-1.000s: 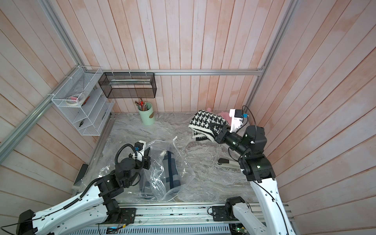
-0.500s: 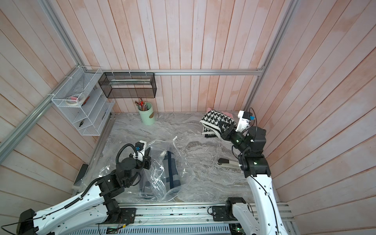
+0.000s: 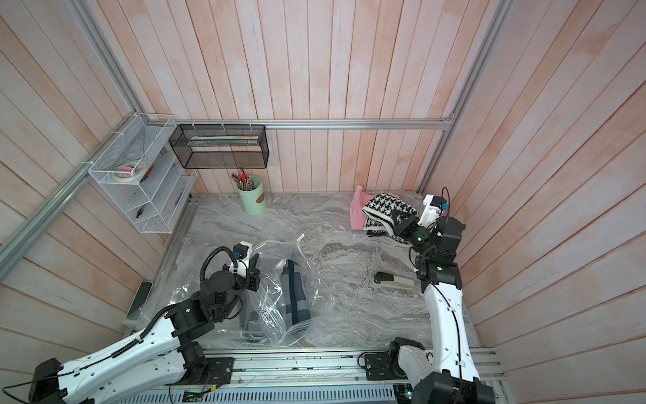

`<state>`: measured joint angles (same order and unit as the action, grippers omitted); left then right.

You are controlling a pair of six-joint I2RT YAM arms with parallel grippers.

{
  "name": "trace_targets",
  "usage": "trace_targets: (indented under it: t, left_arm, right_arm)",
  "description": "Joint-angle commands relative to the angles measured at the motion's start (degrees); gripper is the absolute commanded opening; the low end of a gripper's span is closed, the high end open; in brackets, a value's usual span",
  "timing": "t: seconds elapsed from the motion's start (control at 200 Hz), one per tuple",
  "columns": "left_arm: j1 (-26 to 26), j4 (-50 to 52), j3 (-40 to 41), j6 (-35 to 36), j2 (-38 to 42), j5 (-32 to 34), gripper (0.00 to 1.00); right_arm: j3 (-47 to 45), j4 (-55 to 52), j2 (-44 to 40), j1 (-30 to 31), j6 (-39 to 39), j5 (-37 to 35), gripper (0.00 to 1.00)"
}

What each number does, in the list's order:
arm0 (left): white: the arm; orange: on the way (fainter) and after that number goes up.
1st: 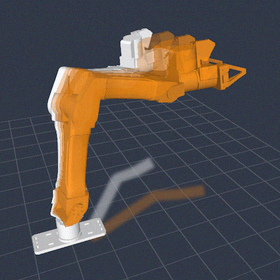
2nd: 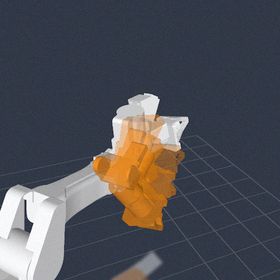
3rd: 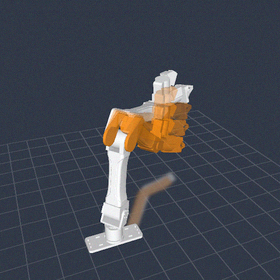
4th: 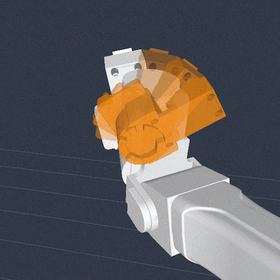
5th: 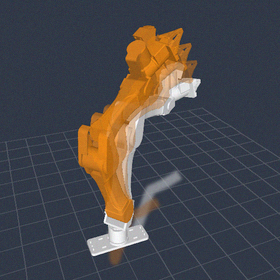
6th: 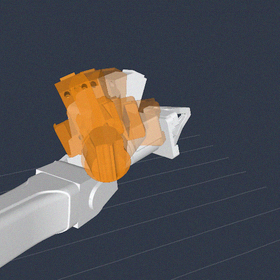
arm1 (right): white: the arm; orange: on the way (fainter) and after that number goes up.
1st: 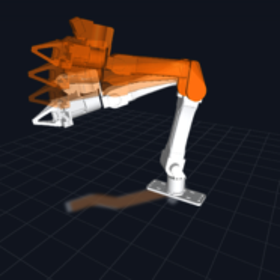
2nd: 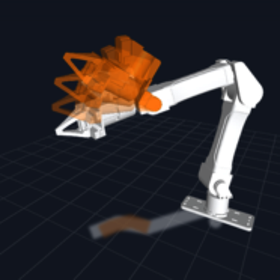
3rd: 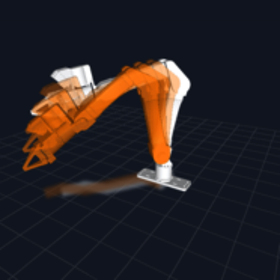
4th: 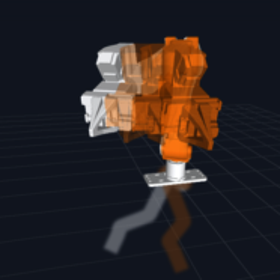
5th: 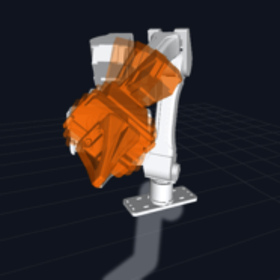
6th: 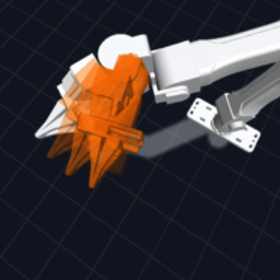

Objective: Take the blanket out of the vacuum bag
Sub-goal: Place the blanket at the center of the board.

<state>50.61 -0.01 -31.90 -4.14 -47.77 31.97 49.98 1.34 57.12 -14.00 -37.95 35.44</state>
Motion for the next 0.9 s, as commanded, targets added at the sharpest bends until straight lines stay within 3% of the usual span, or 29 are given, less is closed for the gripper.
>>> trace_targets:
  t: [0.0,0.115,0.435,0.895]
  left_arm:
    - [-0.36,-1.25,0.38,0.45,-0.83,0.36,0.0]
    - [-0.51,-1.4,-0.14,0.4,-2.09,-0.02,0.0]
    - [-0.6,-2.1,-0.44,0.45,-3.14,-0.55,0.0]
    - [-1.03,-2.57,0.47,0.79,-3.26,-0.26,0.0]
  right_arm:
    - [-1.01,5.11,0.97,-3.68,1.84,4.64,0.0]
    - [-0.22,3.24,2.58,-7.15,4.82,5.05,0.0]
    - [0.85,0.68,4.04,-8.4,12.01,-5.17,0.0]
    - [2.34,19.81,19.33,-8.48,4.0,0.39,0.0]
